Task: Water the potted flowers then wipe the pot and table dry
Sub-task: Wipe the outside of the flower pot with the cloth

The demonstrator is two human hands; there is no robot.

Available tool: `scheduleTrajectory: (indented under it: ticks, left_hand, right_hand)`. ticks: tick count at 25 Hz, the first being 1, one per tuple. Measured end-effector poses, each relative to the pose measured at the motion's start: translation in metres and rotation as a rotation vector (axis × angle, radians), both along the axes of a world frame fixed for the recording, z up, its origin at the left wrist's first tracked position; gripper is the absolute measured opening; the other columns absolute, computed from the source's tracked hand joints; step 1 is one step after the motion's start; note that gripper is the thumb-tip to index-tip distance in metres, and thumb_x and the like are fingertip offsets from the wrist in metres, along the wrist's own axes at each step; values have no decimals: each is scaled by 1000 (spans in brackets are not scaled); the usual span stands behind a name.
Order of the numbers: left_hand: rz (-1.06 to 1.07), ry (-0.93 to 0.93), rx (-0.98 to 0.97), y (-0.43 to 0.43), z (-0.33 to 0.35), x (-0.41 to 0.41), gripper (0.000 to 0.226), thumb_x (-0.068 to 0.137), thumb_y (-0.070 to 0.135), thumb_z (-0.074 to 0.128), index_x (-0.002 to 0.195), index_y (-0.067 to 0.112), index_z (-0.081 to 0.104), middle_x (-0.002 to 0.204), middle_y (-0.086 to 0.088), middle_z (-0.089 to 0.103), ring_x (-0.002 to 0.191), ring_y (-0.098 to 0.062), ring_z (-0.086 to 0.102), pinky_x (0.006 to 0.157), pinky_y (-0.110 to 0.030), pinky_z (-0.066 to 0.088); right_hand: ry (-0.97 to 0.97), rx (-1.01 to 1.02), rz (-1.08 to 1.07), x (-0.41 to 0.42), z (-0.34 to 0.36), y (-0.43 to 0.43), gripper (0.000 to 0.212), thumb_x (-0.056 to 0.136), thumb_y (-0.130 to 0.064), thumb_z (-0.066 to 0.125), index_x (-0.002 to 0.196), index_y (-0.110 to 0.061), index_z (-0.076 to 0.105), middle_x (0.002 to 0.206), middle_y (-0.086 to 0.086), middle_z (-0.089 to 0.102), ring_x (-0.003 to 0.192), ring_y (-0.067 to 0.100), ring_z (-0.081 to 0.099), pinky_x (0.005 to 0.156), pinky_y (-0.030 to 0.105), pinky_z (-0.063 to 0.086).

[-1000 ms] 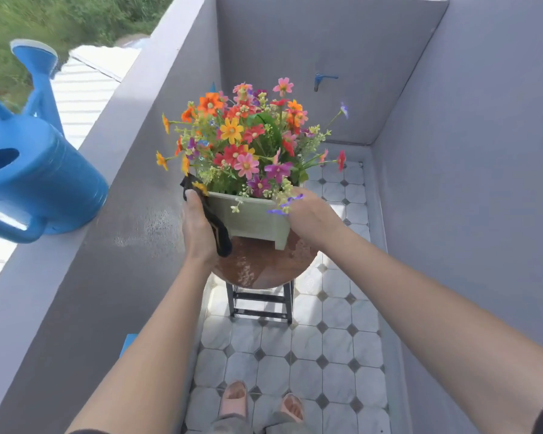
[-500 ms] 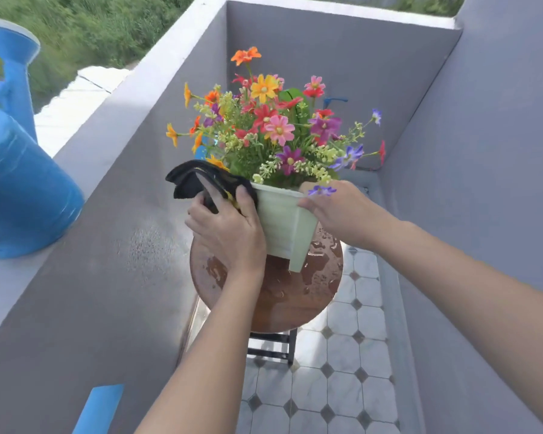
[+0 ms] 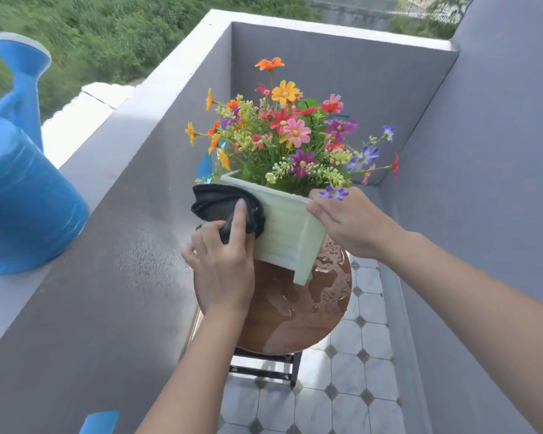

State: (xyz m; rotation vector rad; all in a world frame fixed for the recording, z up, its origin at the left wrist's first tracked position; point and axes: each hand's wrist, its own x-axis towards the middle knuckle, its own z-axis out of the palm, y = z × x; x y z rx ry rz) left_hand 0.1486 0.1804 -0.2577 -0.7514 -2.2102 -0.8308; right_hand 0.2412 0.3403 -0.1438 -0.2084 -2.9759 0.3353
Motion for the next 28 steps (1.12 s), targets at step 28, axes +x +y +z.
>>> scheduleTrajectory:
  ticks: [28]
  left_hand:
    - [-134,-51,61,8,39,-6,52,86,2,39,127,30,52,114,-5,40,97,-31,43,68,-45,51]
  right_hand:
    - [-20,-92,-55,-8,17,3,43,99,-27,34,58,-27,20,50,-6,31,49,15,34,53,29,20]
